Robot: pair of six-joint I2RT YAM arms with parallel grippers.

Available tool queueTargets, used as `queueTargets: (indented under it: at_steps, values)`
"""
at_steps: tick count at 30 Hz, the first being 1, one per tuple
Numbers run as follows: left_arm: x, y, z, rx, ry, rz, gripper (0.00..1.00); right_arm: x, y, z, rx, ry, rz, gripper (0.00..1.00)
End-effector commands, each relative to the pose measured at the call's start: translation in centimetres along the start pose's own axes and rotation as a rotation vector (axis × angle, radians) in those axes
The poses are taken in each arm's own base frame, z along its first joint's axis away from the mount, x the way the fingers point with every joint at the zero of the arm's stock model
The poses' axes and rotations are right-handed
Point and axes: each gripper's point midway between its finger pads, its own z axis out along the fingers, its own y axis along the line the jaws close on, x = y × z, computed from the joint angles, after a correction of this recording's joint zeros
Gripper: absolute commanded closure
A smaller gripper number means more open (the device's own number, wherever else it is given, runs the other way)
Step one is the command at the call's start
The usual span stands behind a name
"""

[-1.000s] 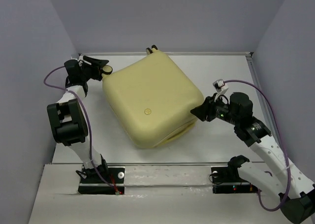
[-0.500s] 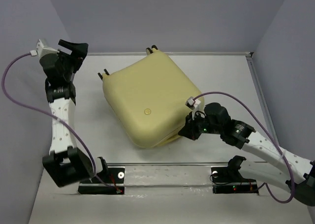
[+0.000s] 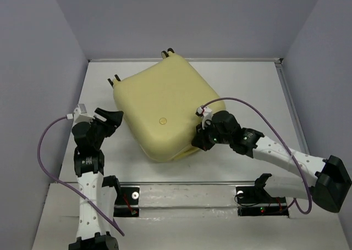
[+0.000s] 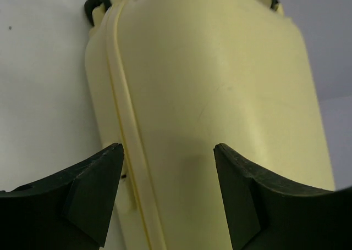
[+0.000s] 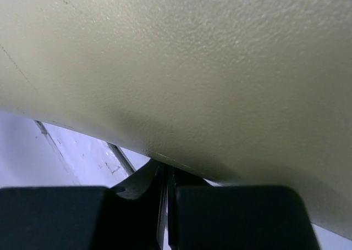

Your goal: Pack the luggage

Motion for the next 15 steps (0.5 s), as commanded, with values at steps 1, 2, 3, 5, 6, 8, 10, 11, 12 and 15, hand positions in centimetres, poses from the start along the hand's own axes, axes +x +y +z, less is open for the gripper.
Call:
queueTargets:
  at_steps: [1, 2, 3, 5, 6, 8, 10, 11, 12, 15]
  values:
    - [2.6, 1.4, -0.8, 0.005, 0.065, 0.052, 0.23, -10.4, -2.0, -0.3, 0.09, -0.285, -0.063, 0.93]
    - [2.7, 1.4, -0.9, 0.009, 0.063, 0.046, 0.24, -10.9, -2.5, -0.3, 0.094, -0.289, -0.056, 0.93]
    - [2.6, 1.1, -1.1, 0.021, 0.057, 0.049, 0.24, -12.0, -3.7, -0.3, 0.108, -0.302, -0.039, 0.93]
    - [2.7, 0.8, -1.3, 0.037, 0.061, 0.052, 0.26, -13.1, -4.1, -0.2, 0.093, -0.317, -0.032, 0.93]
    - [2.9, 0.8, -1.4, 0.04, 0.067, 0.052, 0.26, -13.5, -4.4, -0.2, 0.087, -0.325, -0.025, 0.93]
    - [3.8, 0.3, -1.6, 0.077, 0.105, 0.049, 0.27, -14.5, -4.9, -0.1, 0.058, -0.347, -0.016, 0.93]
    - [4.5, -0.1, -1.8, 0.097, 0.136, 0.051, 0.27, -14.6, -5.3, 0.0, 0.056, -0.351, -0.014, 0.93]
    - [4.9, -0.4, -1.9, 0.113, 0.157, 0.054, 0.28, -14.1, -5.3, 0.2, 0.047, -0.339, -0.015, 0.93]
    - [5.5, -0.9, -2.1, 0.135, 0.182, 0.062, 0.28, -13.8, -5.6, 0.0, 0.054, -0.337, -0.009, 0.93]
    - [6.6, -2.1, -2.7, 0.193, 0.229, 0.086, 0.3, -10.7, -6.5, -1.5, 0.094, -0.354, -0.005, 0.88]
